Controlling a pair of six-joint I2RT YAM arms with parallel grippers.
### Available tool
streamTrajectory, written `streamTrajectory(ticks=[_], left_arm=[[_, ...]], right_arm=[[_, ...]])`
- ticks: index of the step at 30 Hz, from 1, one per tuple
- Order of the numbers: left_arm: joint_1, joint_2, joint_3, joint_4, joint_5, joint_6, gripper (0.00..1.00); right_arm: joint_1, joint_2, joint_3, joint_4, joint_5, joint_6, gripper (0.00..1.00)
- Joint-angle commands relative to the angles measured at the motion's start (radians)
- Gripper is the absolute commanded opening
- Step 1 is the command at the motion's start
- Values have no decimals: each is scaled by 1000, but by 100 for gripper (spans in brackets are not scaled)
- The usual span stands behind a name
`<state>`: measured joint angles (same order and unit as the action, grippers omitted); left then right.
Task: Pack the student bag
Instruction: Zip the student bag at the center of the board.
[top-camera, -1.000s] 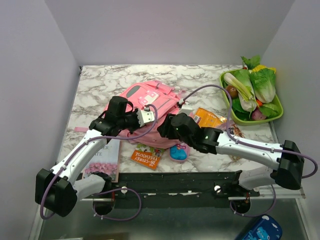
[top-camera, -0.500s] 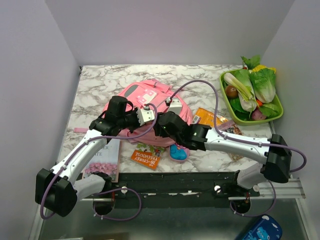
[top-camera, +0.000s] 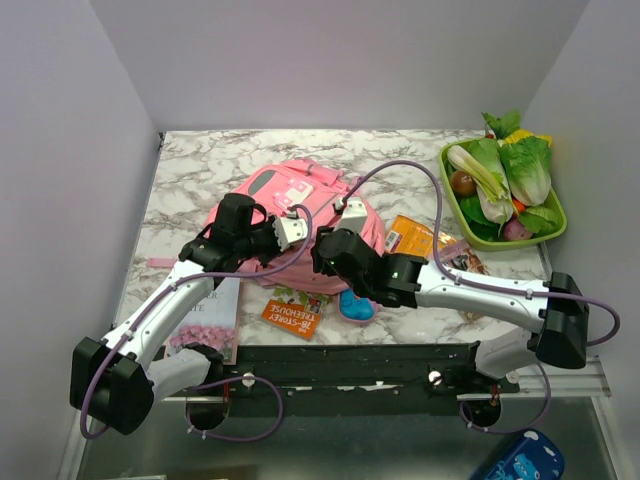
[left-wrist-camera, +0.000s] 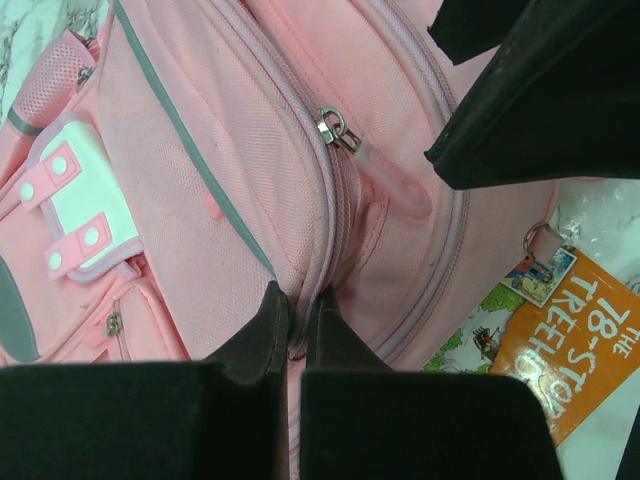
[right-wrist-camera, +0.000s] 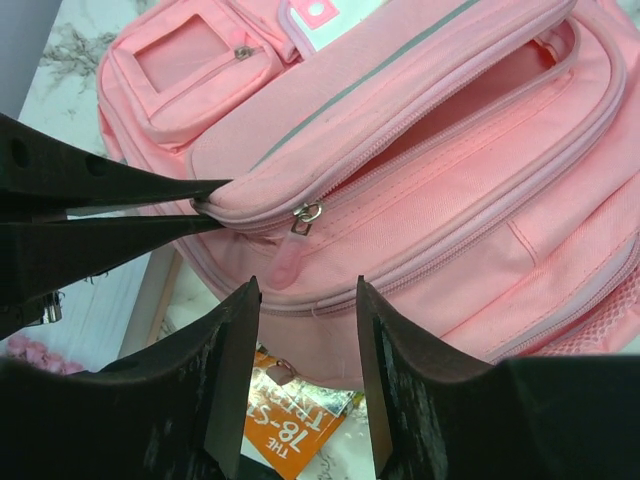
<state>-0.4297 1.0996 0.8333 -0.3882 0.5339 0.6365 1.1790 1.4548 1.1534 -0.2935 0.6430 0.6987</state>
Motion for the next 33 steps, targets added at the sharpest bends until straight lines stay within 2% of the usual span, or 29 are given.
streamTrajectory(ticks=[1, 13, 19, 22, 26, 33], left_arm=[[-6, -29, 18, 57, 81, -84, 0], [-6, -32, 43, 45, 106, -127, 0], [-6, -43, 43, 32, 121, -121, 0], [-6, -52, 38, 23, 127, -120, 0], [-6, -66, 29, 11, 133, -112, 0], [-6, -78, 18, -21, 135, -55, 0]], right_arm=[[8, -25, -32, 96, 46, -45, 51], [8, 65, 8, 122, 37, -68, 51], [5, 111, 22, 111, 70, -61, 47], [7, 122, 35, 103, 79, -56, 41], [7, 102, 25, 94, 101, -54, 23], [-1, 36, -52, 94, 101, -99, 2]])
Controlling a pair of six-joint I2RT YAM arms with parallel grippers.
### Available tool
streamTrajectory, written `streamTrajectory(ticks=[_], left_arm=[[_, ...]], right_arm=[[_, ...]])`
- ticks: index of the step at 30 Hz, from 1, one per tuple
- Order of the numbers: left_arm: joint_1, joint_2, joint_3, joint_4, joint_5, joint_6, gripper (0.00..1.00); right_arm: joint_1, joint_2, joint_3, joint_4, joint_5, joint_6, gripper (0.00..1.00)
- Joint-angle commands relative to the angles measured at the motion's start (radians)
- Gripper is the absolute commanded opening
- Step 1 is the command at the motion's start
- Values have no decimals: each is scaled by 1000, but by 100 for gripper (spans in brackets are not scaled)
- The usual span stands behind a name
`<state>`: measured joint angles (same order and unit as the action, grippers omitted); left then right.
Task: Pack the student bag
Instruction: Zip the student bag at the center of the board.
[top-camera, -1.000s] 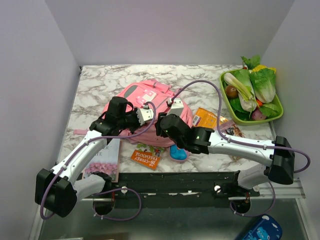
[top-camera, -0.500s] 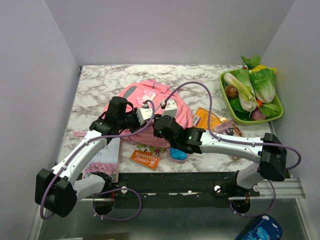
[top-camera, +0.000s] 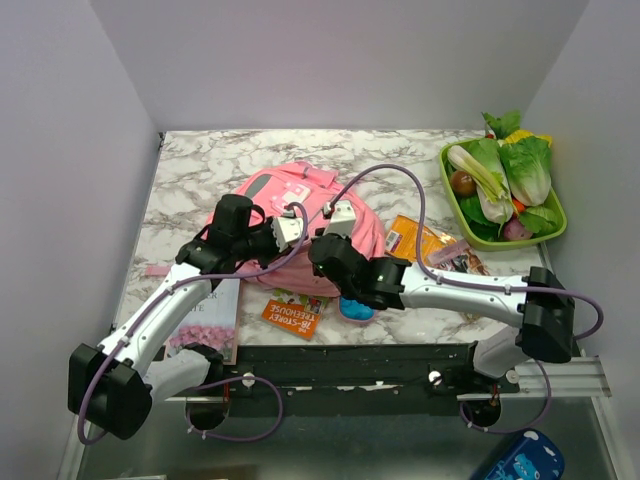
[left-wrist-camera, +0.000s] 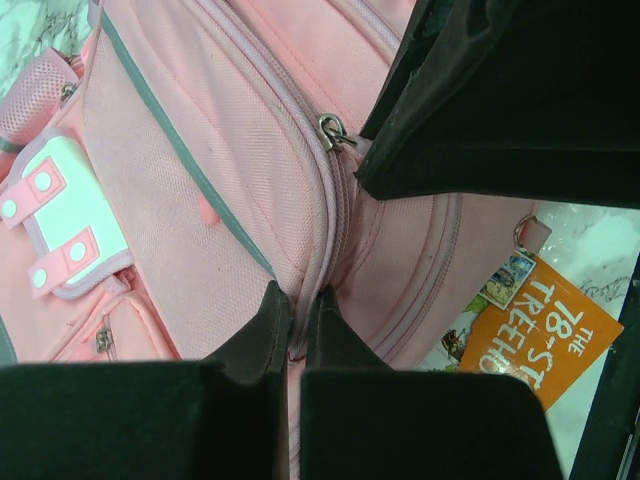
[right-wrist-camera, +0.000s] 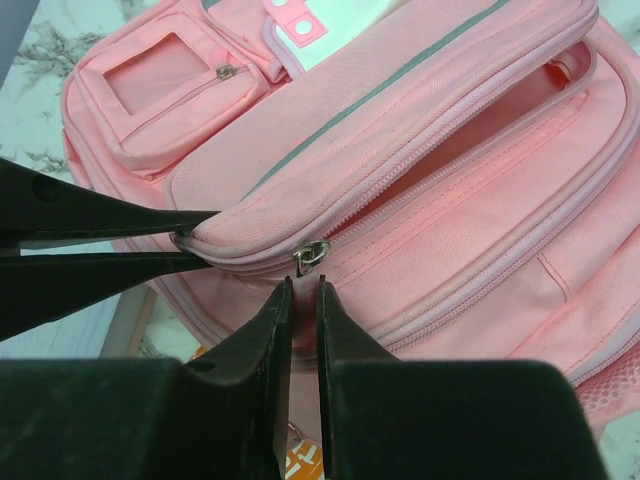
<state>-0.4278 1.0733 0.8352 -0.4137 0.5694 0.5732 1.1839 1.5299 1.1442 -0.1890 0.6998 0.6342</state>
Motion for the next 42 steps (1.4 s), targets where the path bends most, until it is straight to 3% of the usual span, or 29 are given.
streamTrajectory(ticks=[1, 8, 16, 25, 33, 38, 40, 42], left_arm=[[-8, -52, 18, -5, 99, 26, 0], [-8, -59, 22, -48, 121, 100, 0], [-9, -53, 42, -123, 159, 206, 0], [-12, -49, 62, -200, 185, 330, 0], [-12, -41, 48, -172, 78, 393, 0], [18, -18, 44, -68, 6, 320, 0], [29, -4, 47, -15, -58, 249, 8], [52, 30, 59, 74, -110, 188, 24]], right_arm=[[-9, -51, -55, -9, 35, -45, 1], [-116, -106, -124, 43, -212, -180, 1], [-236, -126, -136, 43, -313, -274, 1], [-336, -96, -118, 39, -244, -295, 1], [-392, -180, -185, 6, -73, -220, 1], [-394, -270, -239, 6, -83, -183, 1], [-394, -306, -264, 6, -132, -168, 1], [-392, -320, -281, 14, -198, -156, 1]])
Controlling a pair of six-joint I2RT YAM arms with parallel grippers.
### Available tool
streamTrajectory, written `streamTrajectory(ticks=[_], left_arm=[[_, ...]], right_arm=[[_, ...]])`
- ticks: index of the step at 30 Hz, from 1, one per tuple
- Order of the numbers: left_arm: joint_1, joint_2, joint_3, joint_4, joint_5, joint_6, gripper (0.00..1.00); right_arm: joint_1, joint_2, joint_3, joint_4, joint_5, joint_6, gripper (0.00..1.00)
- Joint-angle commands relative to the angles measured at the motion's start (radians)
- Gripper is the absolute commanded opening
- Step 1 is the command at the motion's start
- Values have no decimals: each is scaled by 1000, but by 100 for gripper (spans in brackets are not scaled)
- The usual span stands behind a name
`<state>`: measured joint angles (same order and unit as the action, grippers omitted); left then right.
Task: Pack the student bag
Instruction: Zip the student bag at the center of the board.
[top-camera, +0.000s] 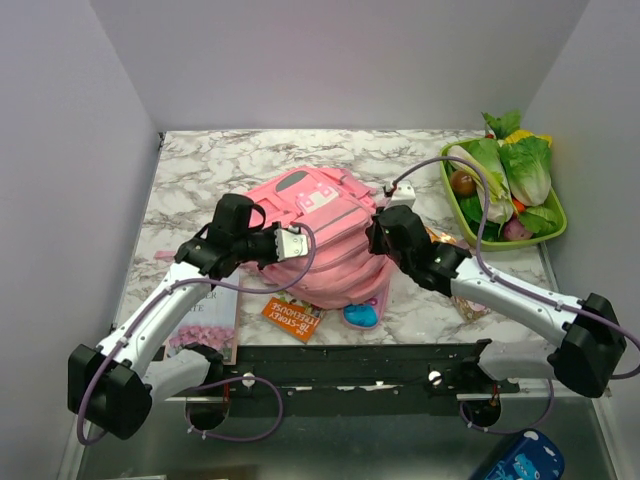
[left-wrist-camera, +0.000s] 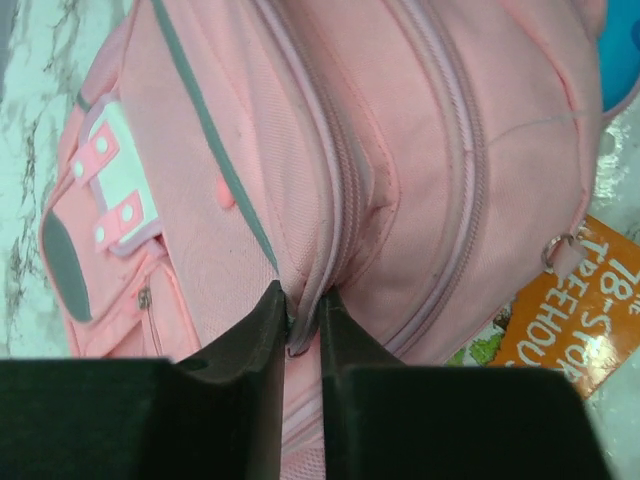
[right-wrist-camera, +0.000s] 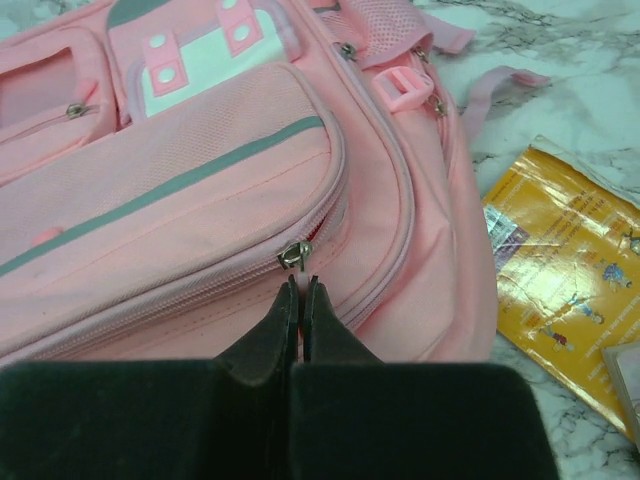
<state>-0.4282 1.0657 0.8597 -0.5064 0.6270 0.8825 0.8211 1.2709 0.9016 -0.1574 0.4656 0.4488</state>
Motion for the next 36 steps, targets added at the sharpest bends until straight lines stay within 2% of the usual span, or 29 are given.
streamTrajectory(ticks=[1, 2, 4, 6, 7, 8, 9, 10, 11, 12, 14, 20, 27, 36], left_arm=[[60, 54, 53, 169, -185, -152, 28], [72, 88, 71, 142, -190, -169, 33], [74, 109, 125, 109, -185, -203, 34], [74, 106, 160, 51, -103, -241, 41], [72, 99, 170, 40, -49, -263, 45], [66, 77, 179, 25, 30, -305, 60], [40, 71, 199, 19, 65, -327, 67], [22, 71, 212, 6, 95, -344, 70], [13, 85, 228, -21, 127, -362, 79], [5, 95, 254, -38, 196, -396, 83], [-27, 134, 263, -63, 220, -395, 90], [-95, 229, 228, 28, 106, -337, 91], [-164, 349, 292, 71, 25, -243, 89], [-204, 430, 306, 220, -72, -270, 85]], right_arm=[[-31, -70, -46, -10, 7, 28, 1], [-28, -73, -67, 2, -23, 28, 1], [-28, -76, -85, 27, -103, 36, 1], [-25, -76, -104, 54, -169, 36, 1], [-23, -73, -110, 61, -186, 37, 1], [-23, -74, -113, 67, -205, 37, 1], [-22, -73, -121, 77, -231, 39, 1], [-23, -74, -124, 81, -238, 45, 1], [-23, -74, -127, 84, -243, 48, 1], [-23, -76, -130, 88, -251, 51, 1], [-22, -76, -132, 96, -265, 59, 1], [-23, -80, -133, 113, -309, 67, 1], [-22, -93, -139, 107, -332, 73, 1], [-23, -100, -142, 107, -380, 91, 1]])
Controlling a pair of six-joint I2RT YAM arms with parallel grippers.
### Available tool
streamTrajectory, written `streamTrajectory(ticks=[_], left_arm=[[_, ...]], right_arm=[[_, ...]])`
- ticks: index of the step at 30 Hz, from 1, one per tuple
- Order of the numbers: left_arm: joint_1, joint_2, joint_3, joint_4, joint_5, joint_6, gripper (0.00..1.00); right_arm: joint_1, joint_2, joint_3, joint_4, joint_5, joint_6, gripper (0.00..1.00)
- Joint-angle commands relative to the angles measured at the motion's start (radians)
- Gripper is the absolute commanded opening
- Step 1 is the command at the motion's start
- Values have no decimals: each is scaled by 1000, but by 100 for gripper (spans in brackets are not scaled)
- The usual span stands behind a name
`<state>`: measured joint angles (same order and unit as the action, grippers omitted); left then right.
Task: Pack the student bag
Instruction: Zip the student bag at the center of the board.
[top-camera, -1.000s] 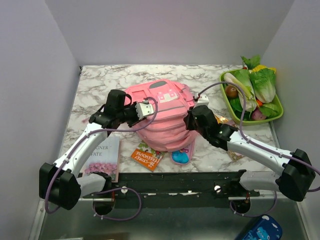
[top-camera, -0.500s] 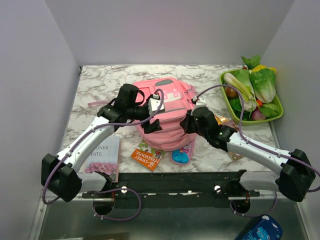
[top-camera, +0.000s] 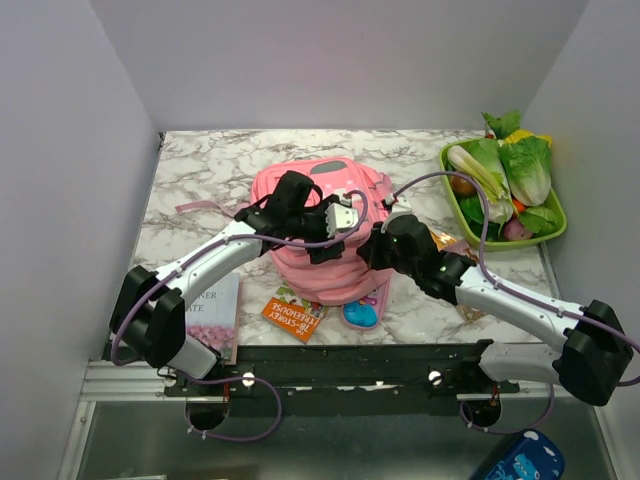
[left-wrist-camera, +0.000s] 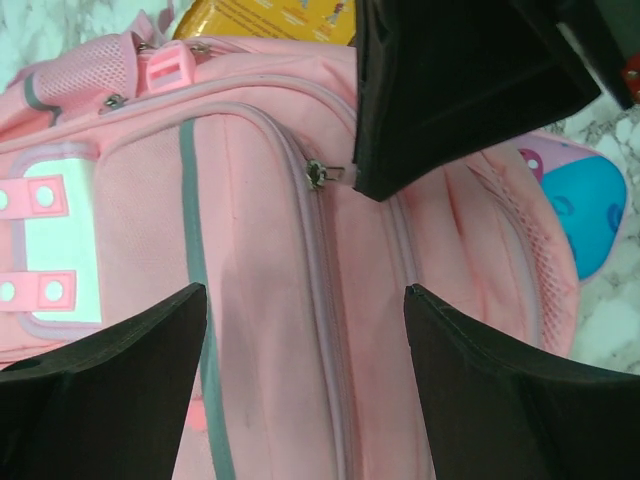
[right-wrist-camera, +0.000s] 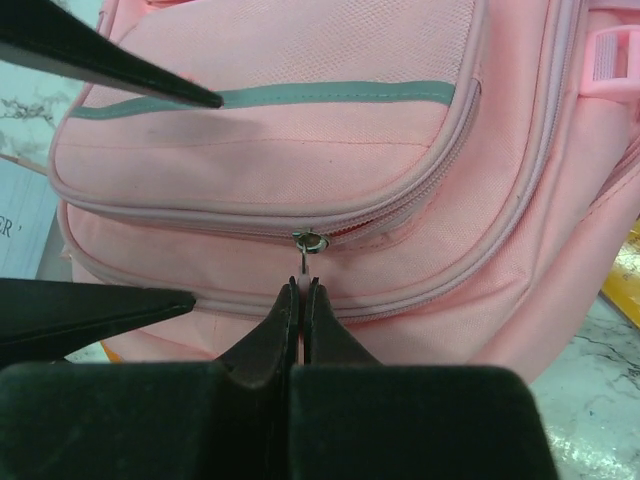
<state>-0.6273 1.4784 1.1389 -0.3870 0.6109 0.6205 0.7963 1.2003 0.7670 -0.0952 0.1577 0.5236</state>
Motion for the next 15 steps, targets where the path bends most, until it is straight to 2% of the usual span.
streamTrajectory(ticks=[1, 4, 10, 11, 12, 13, 15], left_arm=[[-8, 22, 28, 96, -51, -4, 85], [-12, 31, 27, 65, -24, 18, 77], [-18, 65, 24, 25, 12, 74, 53], [-18, 71, 31, 14, 18, 82, 43], [-18, 71, 44, 5, 24, 90, 37], [-20, 72, 45, -7, 27, 96, 23], [-22, 69, 56, -13, 15, 113, 10]], right_arm=[[1, -30, -6, 45, -70, 15, 1], [3, -30, -5, 45, -76, 13, 1], [1, -38, 0, 45, -98, 12, 1], [1, -42, 0, 45, -96, 10, 1], [3, -45, 0, 42, -87, 10, 1], [3, -48, 0, 40, -78, 13, 1], [1, -50, 5, 23, -54, 7, 1]])
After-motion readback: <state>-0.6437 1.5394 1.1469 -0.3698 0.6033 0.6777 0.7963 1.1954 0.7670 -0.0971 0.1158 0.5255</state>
